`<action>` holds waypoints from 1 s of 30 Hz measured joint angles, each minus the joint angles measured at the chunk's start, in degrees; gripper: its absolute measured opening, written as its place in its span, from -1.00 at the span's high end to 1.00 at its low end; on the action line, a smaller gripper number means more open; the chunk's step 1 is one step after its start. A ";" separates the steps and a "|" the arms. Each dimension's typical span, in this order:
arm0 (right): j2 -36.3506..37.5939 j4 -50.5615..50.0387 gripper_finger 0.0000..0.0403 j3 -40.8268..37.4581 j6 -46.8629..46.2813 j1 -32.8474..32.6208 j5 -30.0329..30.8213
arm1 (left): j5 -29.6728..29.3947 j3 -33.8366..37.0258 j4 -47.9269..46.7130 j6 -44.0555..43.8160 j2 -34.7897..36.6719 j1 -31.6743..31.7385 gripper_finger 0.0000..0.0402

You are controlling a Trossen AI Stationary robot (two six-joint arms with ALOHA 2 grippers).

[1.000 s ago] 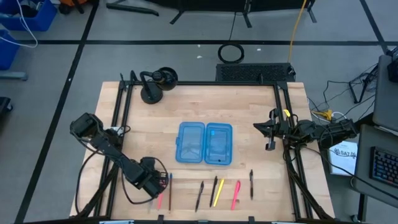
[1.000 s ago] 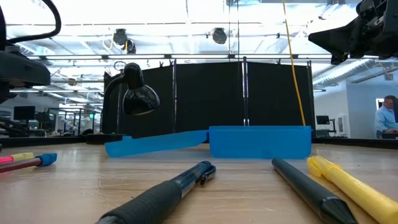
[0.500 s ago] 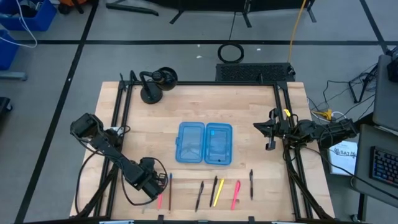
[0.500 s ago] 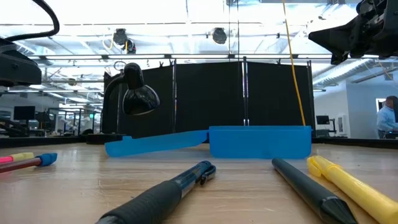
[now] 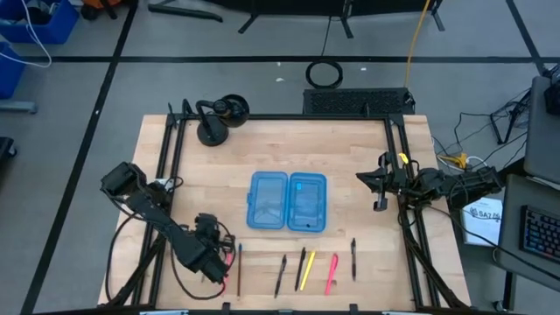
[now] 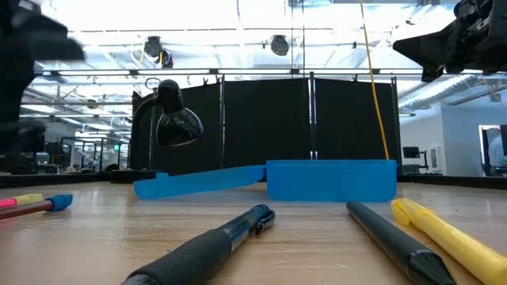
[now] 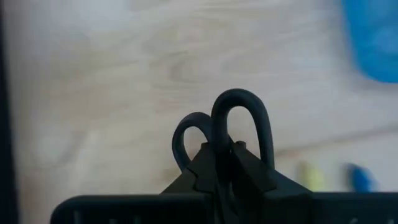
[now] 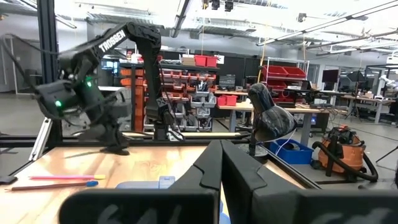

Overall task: Pick & place school supplies into a supply box
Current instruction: Put the black scissors into the blue supply box

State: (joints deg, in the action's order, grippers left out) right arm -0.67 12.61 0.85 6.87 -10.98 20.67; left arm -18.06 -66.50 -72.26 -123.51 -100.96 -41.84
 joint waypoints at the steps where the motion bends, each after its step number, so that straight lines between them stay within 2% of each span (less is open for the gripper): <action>1: 0.00 -0.02 1.00 0.01 0.00 0.00 0.00 | -1.40 -1.25 -1.65 -0.05 0.39 0.18 0.86; 7: -0.15 -0.25 1.00 0.01 0.00 0.00 0.01 | -18.88 -11.35 -3.22 6.41 4.18 3.91 0.86; 9: -0.15 -0.21 1.00 -0.01 0.00 0.00 0.02 | -22.26 -15.00 -1.89 12.32 5.04 6.53 0.86; 12: -0.15 -0.25 1.00 0.00 0.00 0.00 0.02 | -24.01 -19.64 4.22 25.89 5.28 11.23 0.86; 16: -0.15 -0.55 1.00 0.01 -0.36 0.00 0.02 | -23.04 -21.30 19.40 43.54 5.34 18.66 0.82; 20: -0.15 -0.86 1.00 0.02 -1.94 0.00 0.00 | -15.86 -21.03 34.45 55.39 3.50 26.32 0.88; 24: -0.15 -1.03 1.00 0.01 -3.16 0.00 0.00 | -11.26 -20.98 41.82 60.69 -0.83 31.64 0.88; 30: -0.36 -1.32 1.00 0.02 -3.19 0.00 0.00 | -5.57 -20.92 48.29 63.47 -10.25 37.23 0.88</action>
State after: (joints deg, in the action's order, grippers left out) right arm -1.02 11.29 0.86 3.68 -10.98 20.67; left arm -23.63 -87.42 -23.96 -60.03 -111.20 -4.60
